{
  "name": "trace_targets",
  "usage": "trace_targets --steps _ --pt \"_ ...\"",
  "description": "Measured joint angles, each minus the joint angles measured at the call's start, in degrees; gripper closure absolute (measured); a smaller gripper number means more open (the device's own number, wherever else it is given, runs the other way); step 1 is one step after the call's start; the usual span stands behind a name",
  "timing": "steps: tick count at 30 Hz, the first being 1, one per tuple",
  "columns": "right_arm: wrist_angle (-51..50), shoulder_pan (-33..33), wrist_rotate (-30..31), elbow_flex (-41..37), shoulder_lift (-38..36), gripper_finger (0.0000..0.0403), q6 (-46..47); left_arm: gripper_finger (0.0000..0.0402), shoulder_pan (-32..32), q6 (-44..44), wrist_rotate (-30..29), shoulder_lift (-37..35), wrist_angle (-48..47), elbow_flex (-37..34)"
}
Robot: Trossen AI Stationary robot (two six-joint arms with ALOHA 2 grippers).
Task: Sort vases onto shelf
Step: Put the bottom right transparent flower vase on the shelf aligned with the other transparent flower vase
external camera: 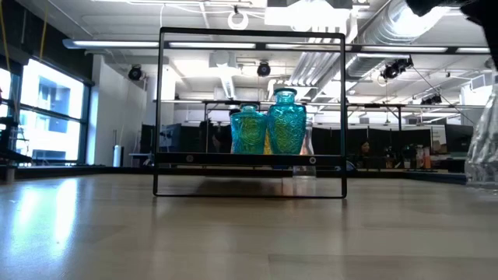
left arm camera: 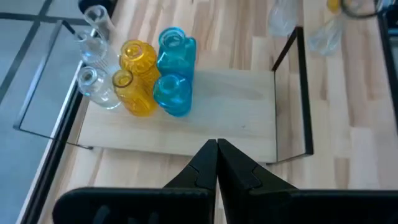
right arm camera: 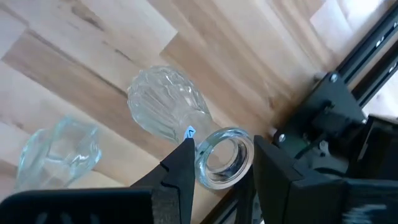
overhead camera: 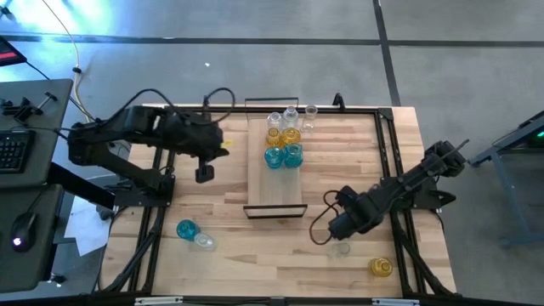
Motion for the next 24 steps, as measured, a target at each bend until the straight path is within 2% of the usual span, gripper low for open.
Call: trace_targets --steps 13,24 --pt "0.0 -10.0 3.2 0.0 -0.4 0.03 -13.1 0.0401 0.0 -4.2 -1.1 -12.0 1.5 0.0" --pt "-0.1 -18.9 8.9 0.1 -8.6 0.03 -17.1 0.0401 0.0 -8.6 -3.5 -20.4 2.0 0.0"
